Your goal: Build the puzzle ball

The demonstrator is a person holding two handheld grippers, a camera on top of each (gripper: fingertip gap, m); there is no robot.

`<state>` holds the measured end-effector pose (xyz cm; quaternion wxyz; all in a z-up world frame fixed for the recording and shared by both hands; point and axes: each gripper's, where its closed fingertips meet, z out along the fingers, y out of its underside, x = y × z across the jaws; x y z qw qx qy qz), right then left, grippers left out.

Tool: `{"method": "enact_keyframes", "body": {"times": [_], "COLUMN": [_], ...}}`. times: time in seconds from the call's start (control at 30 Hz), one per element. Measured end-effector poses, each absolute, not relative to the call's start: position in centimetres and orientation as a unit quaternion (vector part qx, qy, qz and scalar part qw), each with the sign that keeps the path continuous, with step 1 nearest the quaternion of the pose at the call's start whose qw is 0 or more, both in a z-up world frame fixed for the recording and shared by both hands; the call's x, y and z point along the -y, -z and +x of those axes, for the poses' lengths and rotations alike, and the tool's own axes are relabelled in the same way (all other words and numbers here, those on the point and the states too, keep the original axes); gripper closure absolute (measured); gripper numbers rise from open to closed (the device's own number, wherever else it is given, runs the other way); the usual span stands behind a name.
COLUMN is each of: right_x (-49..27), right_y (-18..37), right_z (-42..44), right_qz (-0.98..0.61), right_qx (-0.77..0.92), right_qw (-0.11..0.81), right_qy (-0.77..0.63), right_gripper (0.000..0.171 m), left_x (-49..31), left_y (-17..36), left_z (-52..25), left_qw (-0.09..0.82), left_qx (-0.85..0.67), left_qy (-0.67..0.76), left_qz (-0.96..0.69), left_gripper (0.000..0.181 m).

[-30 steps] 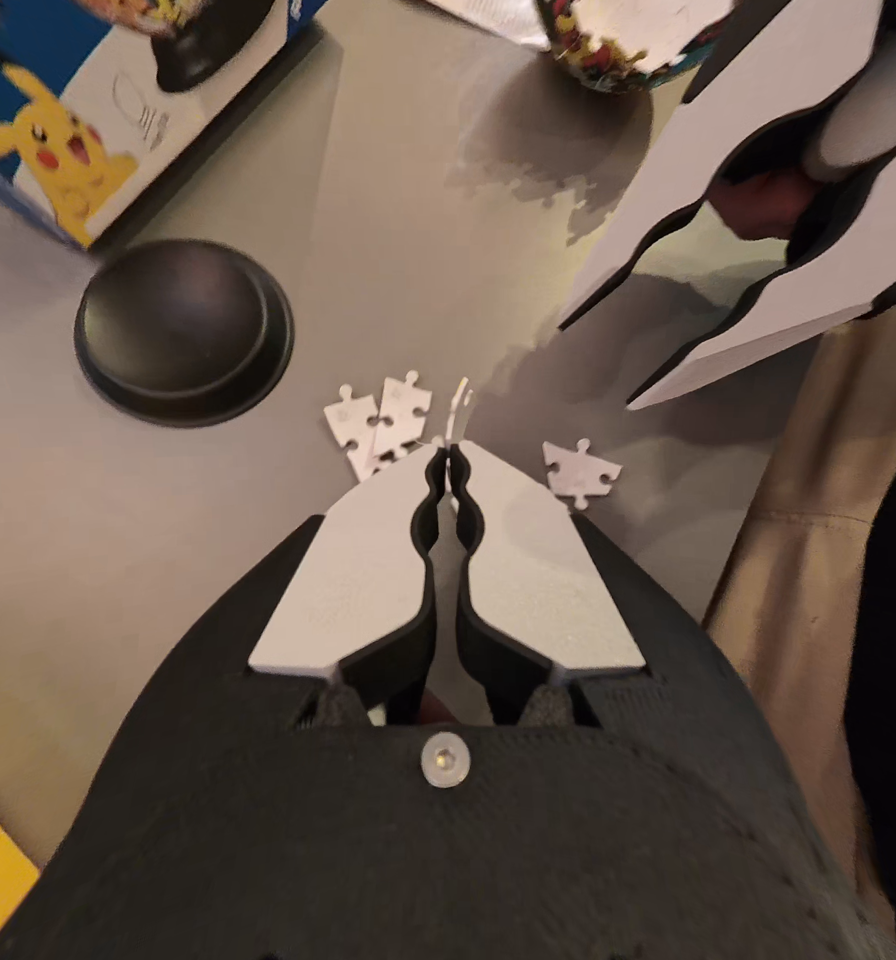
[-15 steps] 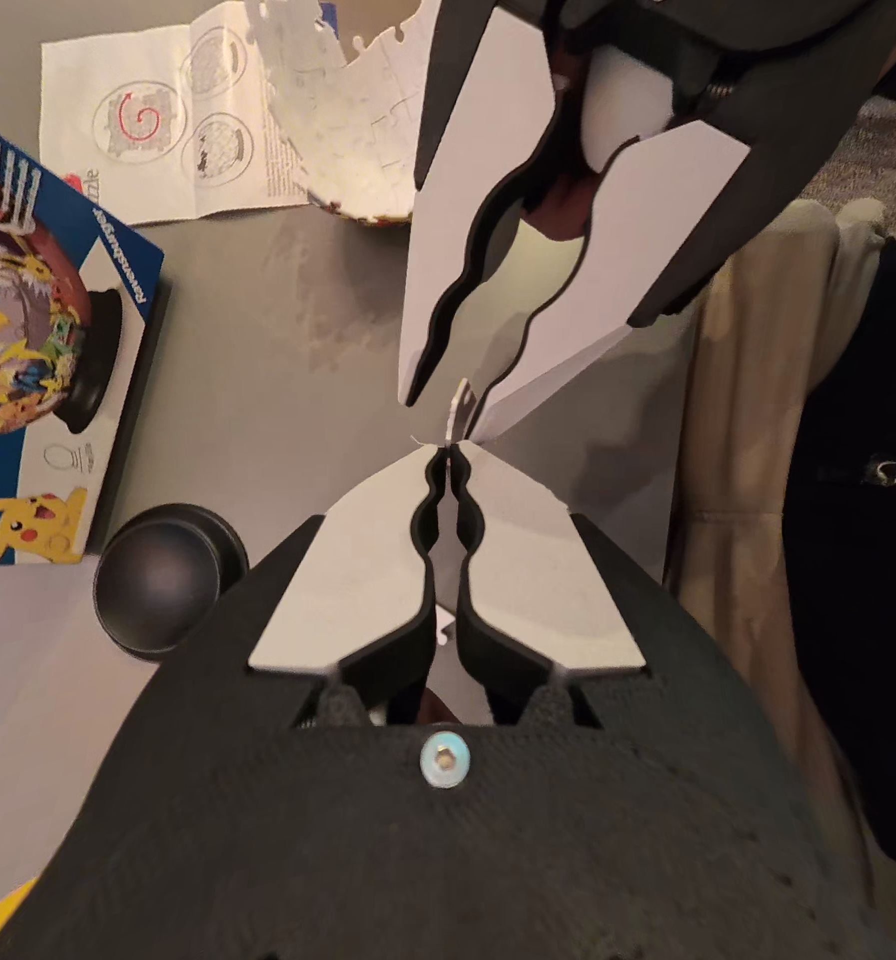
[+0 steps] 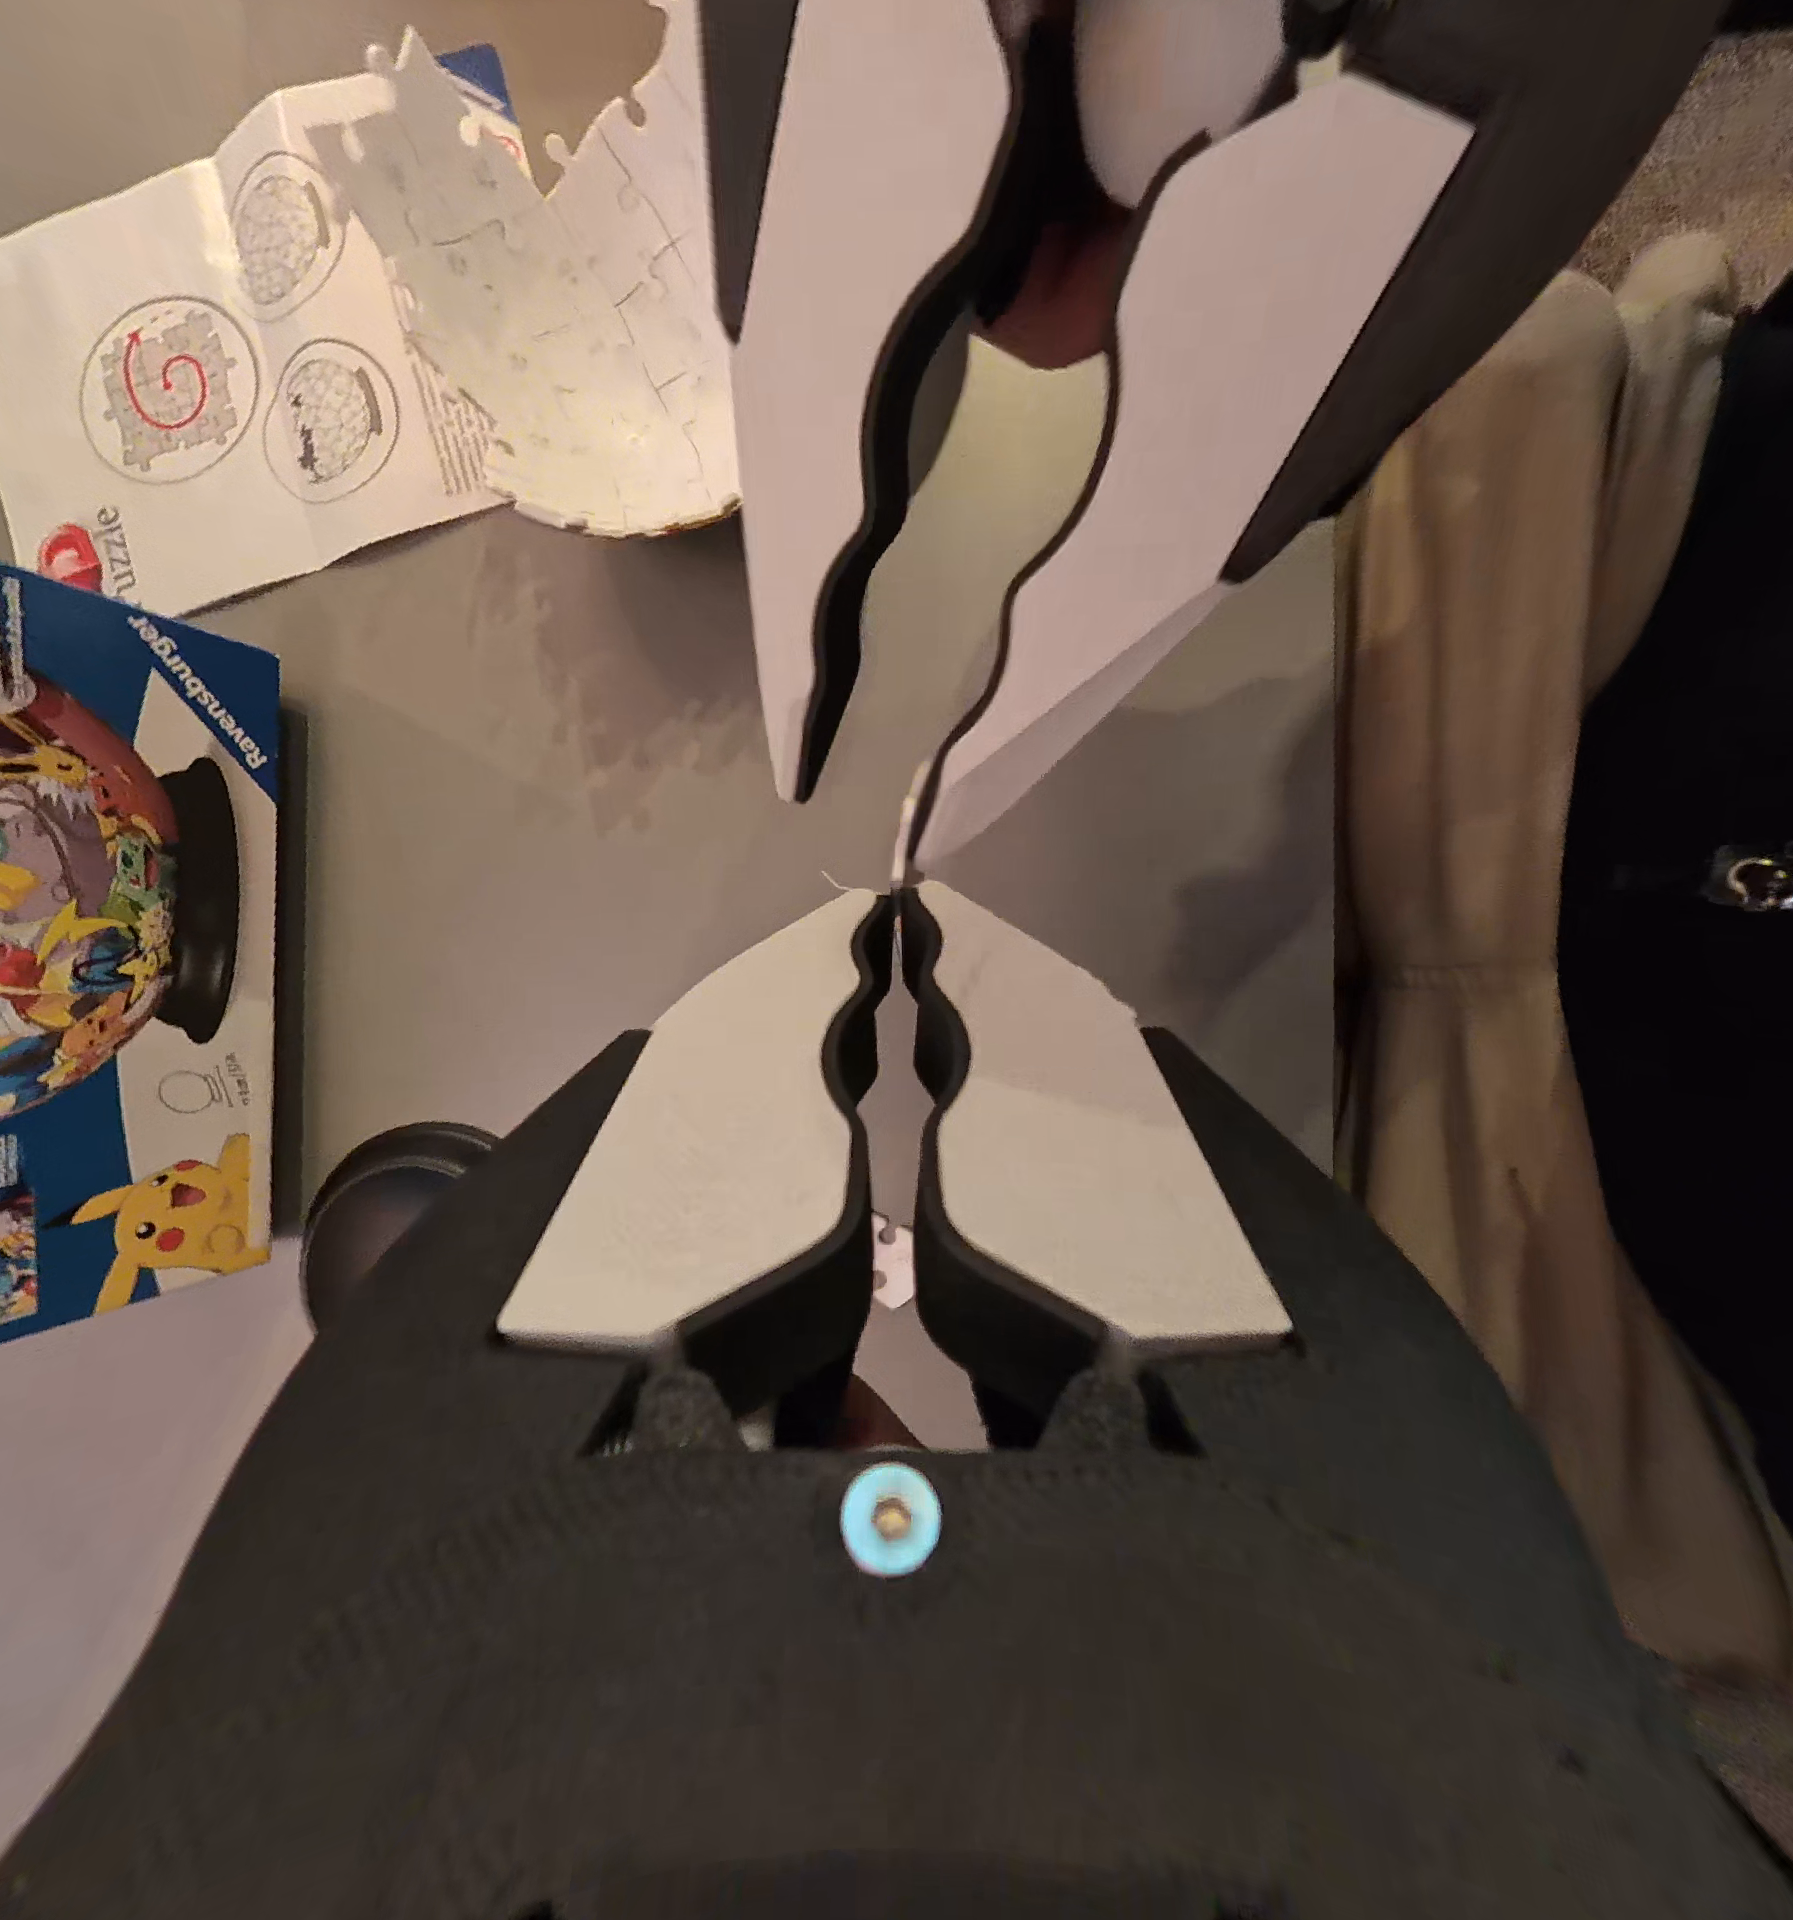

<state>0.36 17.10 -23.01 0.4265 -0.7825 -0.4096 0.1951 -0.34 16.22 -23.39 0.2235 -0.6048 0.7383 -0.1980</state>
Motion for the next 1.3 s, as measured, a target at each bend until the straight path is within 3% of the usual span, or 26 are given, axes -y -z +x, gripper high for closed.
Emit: {"method": "enact_keyframes", "body": {"times": [0.2,0.37,0.47,0.53,0.73,1.07,1.13,1.3], "right_x": [-15.9,-16.2,-16.8,-17.7,-19.4,-21.0,-21.2,-22.0], "right_y": [23.8,23.0,20.3,18.8,19.5,23.3,23.9,24.6], "right_z": [0.3,2.5,5.8,9.4,20.1,22.5,22.4,22.7], "right_qz": [-0.777,-0.791,-0.799,-0.809,-0.840,-0.847,-0.850,-0.845], "right_qx": [0.466,0.444,0.378,0.309,0.113,0.028,0.023,0.011], "right_qw": [0.392,0.392,0.429,0.461,0.502,0.482,0.474,0.472], "right_qy": [-0.160,-0.156,-0.186,-0.197,-0.175,-0.221,-0.229,-0.250], "right_gripper": [0.170,0.171,0.171,0.171,0.171,0.171,0.171,0.171], "left_x": [-15.6,-16.0,-18.6,-20.8,-26.7,-26.8,-25.8,-24.4], "left_y": [23.6,22.5,20.1,19.5,23.8,28.0,29.0,30.3], "left_z": [0.5,2.8,4.9,6.7,12.7,20.5,20.8,21.2], "left_qw": [0.177,0.188,0.238,0.263,0.257,0.187,0.158,0.131], "left_qx": [-0.795,-0.808,-0.780,-0.755,-0.725,-0.785,-0.803,-0.811], "left_qy": [0.151,0.156,0.172,0.192,0.196,0.241,0.242,0.253], "left_qz": [-0.560,-0.537,-0.553,-0.569,-0.608,-0.540,-0.521,-0.511], "left_gripper": [0.180,0.179,0.156,0.153,0.145,0.134,0.138,0.166]}}
